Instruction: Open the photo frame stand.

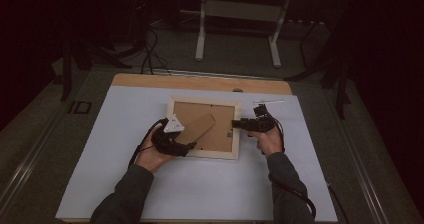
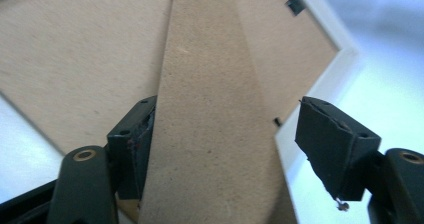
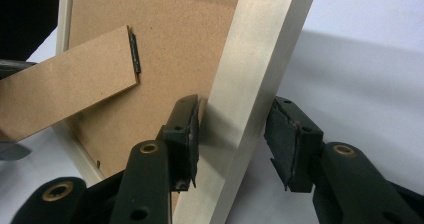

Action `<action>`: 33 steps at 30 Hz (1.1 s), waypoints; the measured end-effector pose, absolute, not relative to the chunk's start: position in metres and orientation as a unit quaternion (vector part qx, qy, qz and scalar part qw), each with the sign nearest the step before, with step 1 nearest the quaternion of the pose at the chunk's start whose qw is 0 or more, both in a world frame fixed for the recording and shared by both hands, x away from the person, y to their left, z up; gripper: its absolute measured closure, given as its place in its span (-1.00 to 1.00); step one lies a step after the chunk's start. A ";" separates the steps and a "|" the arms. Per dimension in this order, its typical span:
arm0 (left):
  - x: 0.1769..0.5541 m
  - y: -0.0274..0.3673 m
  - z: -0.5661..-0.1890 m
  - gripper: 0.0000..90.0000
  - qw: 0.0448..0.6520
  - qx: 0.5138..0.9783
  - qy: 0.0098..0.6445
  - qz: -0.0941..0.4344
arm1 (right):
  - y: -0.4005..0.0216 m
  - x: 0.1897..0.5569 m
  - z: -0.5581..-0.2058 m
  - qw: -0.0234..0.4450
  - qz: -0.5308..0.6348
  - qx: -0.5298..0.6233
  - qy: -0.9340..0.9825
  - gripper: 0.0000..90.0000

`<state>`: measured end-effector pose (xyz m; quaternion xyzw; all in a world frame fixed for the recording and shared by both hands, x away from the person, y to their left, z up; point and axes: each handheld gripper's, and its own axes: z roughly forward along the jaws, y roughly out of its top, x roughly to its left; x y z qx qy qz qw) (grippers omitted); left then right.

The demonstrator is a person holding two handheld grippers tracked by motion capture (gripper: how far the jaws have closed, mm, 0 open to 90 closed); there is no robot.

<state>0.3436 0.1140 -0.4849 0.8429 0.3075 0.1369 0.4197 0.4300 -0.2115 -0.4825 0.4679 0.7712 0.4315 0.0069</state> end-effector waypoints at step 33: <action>0.365 0.124 -0.486 0.11 0.420 0.832 0.364 -0.003 | -0.208 0.422 -0.477 0.033 0.431 0.459 0.777 0.26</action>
